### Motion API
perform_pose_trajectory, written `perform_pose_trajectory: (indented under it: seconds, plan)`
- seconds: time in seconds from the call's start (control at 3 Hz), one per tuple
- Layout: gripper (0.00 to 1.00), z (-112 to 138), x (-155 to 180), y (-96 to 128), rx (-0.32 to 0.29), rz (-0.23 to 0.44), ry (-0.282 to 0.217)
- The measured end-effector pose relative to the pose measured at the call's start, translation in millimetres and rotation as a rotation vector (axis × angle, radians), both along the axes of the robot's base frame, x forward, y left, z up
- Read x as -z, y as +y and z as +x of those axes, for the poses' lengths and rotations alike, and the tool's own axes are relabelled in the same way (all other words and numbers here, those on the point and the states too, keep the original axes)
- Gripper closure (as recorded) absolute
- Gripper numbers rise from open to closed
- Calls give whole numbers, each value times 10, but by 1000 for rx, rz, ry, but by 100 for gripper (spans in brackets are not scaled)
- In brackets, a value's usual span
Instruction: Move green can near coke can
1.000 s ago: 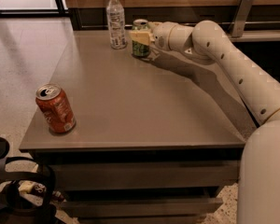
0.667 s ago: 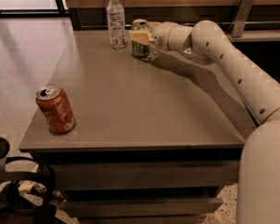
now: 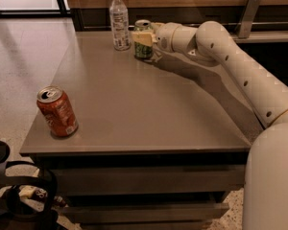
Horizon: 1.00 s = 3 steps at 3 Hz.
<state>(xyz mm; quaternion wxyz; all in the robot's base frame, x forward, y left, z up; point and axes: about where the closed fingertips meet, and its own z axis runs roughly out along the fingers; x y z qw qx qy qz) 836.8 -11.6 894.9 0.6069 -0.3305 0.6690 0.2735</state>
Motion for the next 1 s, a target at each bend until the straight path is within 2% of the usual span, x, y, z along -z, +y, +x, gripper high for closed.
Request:
perform_pose_trajectory:
  seconds: [0.67, 1.0]
  plan:
    - [100, -259, -264, -47, -58, 14, -14]
    - [100, -674, -527, -57, -87, -6, -30]
